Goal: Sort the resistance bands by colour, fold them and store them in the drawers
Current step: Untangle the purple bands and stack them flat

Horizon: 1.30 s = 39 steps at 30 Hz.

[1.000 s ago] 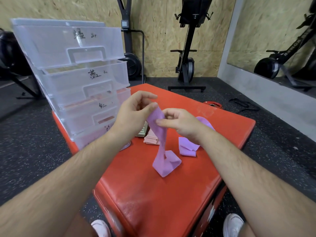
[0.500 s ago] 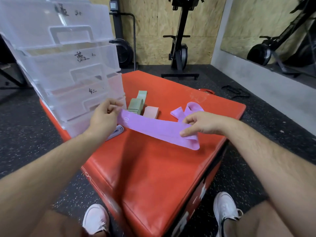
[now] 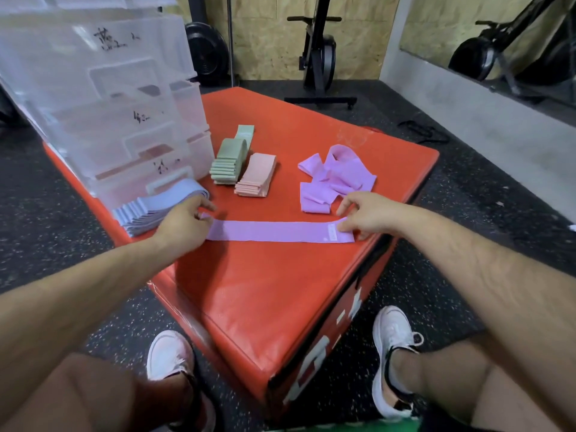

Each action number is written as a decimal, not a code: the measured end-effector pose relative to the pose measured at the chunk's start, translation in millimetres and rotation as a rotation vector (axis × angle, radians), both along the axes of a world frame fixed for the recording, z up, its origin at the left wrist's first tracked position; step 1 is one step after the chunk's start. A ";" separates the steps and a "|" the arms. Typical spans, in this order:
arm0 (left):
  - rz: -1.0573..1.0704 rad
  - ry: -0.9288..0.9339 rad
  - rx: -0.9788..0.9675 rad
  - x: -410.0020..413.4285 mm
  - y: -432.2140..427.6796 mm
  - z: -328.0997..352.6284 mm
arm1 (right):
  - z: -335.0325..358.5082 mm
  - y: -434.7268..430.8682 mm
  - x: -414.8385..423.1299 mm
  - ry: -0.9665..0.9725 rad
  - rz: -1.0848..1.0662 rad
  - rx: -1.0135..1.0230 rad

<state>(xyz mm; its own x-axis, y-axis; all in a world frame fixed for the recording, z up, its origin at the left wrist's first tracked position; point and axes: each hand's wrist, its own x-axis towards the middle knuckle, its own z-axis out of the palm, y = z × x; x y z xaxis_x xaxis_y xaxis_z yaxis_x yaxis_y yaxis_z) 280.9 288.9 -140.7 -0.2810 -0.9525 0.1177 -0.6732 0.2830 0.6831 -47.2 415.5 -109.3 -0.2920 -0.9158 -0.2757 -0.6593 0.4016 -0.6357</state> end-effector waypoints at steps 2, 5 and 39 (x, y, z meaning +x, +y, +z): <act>-0.001 -0.039 0.004 1.1 -0.4 0.3 | -3.5 2.3 -3.5 0.016 -0.026 -0.037; 0.002 -0.039 -0.039 4.4 0.0 -0.5 | -4.5 4.3 -7.0 0.088 -0.032 -0.120; -0.425 -0.080 -0.108 -158.2 -9.2 44.4 | 21.8 -54.7 -4.6 0.455 0.253 -0.207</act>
